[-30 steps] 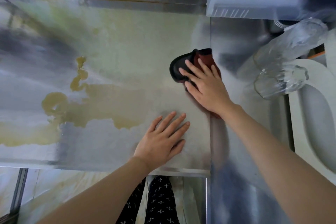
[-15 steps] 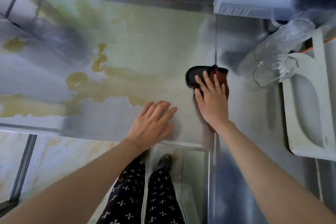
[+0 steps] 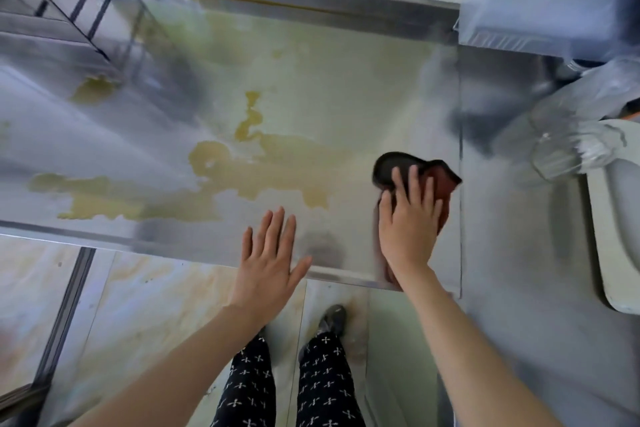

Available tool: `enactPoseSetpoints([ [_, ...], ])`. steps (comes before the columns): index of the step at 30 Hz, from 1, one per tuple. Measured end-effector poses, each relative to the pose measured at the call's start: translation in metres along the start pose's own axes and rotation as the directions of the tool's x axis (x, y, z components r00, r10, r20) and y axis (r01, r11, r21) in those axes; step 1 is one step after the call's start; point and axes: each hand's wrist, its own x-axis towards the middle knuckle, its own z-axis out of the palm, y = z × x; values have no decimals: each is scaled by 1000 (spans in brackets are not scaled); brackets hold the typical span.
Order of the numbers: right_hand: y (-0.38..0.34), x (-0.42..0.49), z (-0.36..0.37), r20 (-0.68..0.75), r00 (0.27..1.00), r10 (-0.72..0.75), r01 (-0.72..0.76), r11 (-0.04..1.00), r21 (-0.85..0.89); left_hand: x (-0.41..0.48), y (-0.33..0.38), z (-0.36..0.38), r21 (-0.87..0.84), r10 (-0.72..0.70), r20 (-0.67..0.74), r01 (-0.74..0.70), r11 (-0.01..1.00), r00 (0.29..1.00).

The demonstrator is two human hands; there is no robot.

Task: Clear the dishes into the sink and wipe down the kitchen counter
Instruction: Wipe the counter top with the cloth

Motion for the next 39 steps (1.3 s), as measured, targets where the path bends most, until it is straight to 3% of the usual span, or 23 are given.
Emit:
enactPoseSetpoints([
  [2, -31, -11, 8, -4, 998, 71, -70, 997, 40, 0, -1, 2, -43, 0, -2, 0, 999, 1000],
  [4, -61, -32, 19, 61, 986, -156, 156, 988, 5, 1, -3, 3, -82, 1, 20, 0, 997, 1000],
  [6, -71, -45, 20, 193, 914, -356, 367, 930, -25, 0, -4, -2, -110, 24, 56, -17, 994, 998],
  [8, -62, -37, 15, 257, 886, -385, 407, 913, -37, -2, -9, -9, -172, 77, 72, -64, 983, 994],
  [10, -48, -28, 9, 205, 938, -279, 296, 954, -57, -4, -23, -21, -273, 104, 49, -87, 958, 993],
  [12, -44, -22, 6, 121, 990, -69, 72, 997, -23, -1, -45, -38, -231, 84, -67, -98, 968, 994],
  [15, -74, -26, 14, 94, 990, 104, -107, 994, 24, 18, -89, -63, -178, -25, -52, 15, 984, 998],
  [20, -128, -47, 34, 182, 971, -156, 157, 988, 11, 44, -152, -75, -3, -144, 138, 145, 989, 980],
  [23, -117, -46, 32, 212, 958, -195, 206, 978, -31, 48, -162, -75, 36, -187, 244, 184, 982, 952],
  [25, -107, -43, 29, 169, 980, -107, 116, 992, -47, 50, -163, -75, 62, -183, 281, 172, 983, 942],
  [28, -121, -46, 31, 101, 982, 162, -165, 986, 18, 52, -162, -76, 74, -177, 294, 162, 984, 939],
  [29, -132, -51, 34, 107, 981, 165, -169, 985, 33, 52, -162, -76, 79, -176, 298, 159, 984, 938],
  [31, -147, -64, 38, 164, 986, -11, 9, 1000, 9, 52, -163, -77, 83, -170, 304, 152, 985, 937],
  [34, -132, -65, 32, 279, 931, -234, 258, 965, -54, 51, -163, -76, 70, -157, 296, 143, 987, 942],
  [36, -112, -51, 28, 217, 965, -145, 166, 983, -80, 50, -165, -75, 52, -149, 290, 140, 989, 945],
  [39, -110, -30, 26, 96, 979, 178, -176, 984, -25, 49, -166, -73, 25, -143, 273, 142, 990, 951],
])
